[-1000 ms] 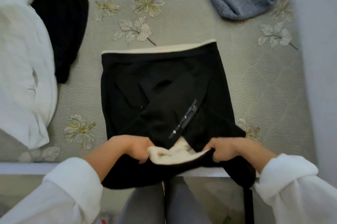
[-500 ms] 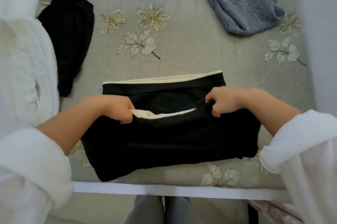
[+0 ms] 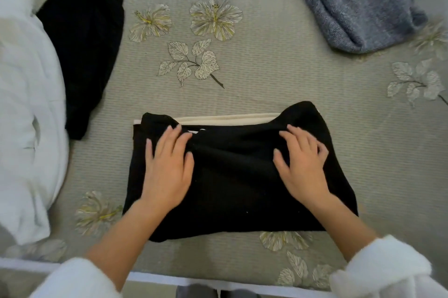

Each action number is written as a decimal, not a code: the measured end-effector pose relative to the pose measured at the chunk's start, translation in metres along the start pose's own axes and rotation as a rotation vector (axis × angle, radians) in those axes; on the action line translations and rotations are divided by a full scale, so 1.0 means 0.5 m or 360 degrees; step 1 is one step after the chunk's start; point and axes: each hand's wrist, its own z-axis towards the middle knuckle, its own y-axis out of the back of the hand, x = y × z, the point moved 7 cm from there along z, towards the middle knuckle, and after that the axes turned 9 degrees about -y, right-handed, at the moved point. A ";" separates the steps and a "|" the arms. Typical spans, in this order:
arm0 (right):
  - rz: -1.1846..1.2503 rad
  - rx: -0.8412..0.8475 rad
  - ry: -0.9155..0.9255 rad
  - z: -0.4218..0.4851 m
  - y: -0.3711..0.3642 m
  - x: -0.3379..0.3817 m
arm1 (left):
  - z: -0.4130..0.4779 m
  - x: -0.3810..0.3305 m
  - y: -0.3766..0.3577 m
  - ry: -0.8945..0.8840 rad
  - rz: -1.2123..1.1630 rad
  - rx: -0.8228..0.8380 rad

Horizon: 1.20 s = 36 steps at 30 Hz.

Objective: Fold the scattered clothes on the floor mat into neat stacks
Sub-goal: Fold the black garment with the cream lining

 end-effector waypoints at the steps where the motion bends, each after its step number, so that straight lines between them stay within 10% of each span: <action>1: 0.0006 0.0075 -0.0017 -0.022 -0.020 -0.006 | -0.030 -0.007 -0.025 0.0001 -0.0028 0.0057; 10: -0.0194 0.0339 0.0092 0.048 -0.070 0.031 | -0.098 0.011 -0.114 0.0199 -0.0129 0.0086; 16: -0.0248 0.0021 0.0431 0.128 -0.018 0.087 | -0.103 0.038 -0.150 0.0349 -0.0153 0.0173; 25: 0.0136 0.0174 -0.0411 0.184 -0.075 0.048 | -0.100 0.054 -0.169 0.0450 -0.0171 0.0291; 29: 0.0485 0.0298 -0.0119 0.103 -0.086 0.095 | -0.066 0.023 -0.140 0.0119 -0.0086 0.0218; 33: -0.0225 0.0475 0.0427 0.007 -0.127 0.078 | -0.014 0.054 -0.151 0.0164 0.0068 0.0321; 36: -0.0526 0.0443 0.0096 0.039 -0.145 -0.018 | 0.005 0.091 -0.169 0.0300 0.0117 0.0357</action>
